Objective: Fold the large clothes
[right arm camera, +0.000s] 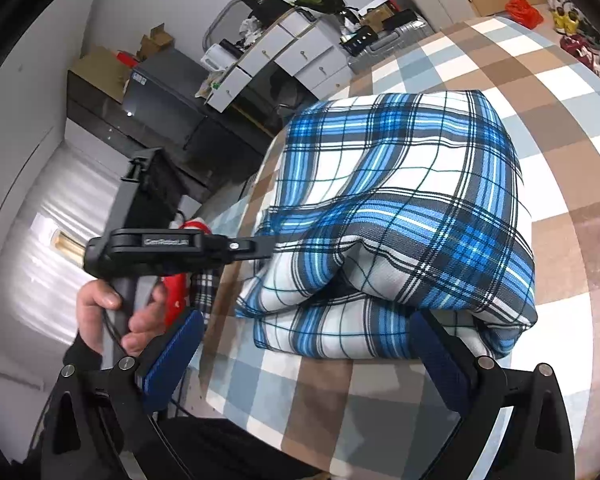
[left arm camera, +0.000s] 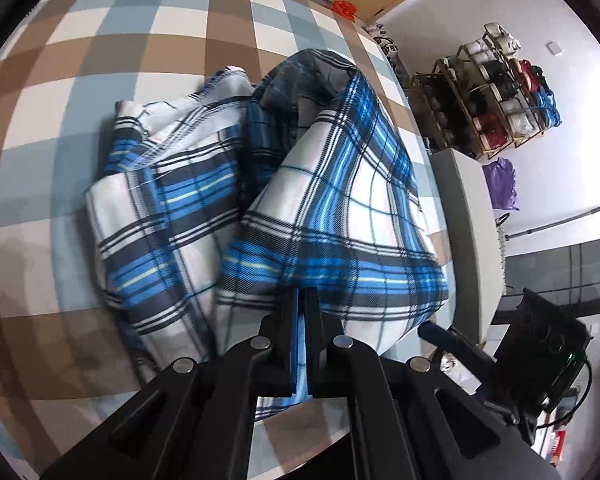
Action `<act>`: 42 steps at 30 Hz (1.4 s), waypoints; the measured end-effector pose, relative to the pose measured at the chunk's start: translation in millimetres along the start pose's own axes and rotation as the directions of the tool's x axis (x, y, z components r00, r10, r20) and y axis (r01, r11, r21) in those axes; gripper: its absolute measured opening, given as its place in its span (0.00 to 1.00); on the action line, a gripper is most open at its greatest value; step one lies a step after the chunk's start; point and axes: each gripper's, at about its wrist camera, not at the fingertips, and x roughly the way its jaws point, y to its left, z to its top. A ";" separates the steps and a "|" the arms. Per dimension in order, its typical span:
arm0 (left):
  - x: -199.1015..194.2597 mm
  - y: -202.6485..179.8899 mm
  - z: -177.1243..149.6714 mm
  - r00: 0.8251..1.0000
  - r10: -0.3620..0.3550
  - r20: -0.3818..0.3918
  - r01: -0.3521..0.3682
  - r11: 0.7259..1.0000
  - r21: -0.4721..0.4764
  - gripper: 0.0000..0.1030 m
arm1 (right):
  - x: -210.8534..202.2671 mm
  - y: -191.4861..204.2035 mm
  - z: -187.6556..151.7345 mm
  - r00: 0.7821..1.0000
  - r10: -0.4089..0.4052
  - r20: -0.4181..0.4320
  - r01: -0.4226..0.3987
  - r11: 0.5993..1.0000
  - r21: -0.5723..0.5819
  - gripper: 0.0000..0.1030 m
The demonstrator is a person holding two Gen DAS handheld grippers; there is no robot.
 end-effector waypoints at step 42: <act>1.6 -67.0 26.0 0.994 -0.102 0.051 0.095 0.989 0.110 0.00 | 24.8 34.0 -17.2 0.896 -0.430 0.113 0.432 0.780 -0.453 1.00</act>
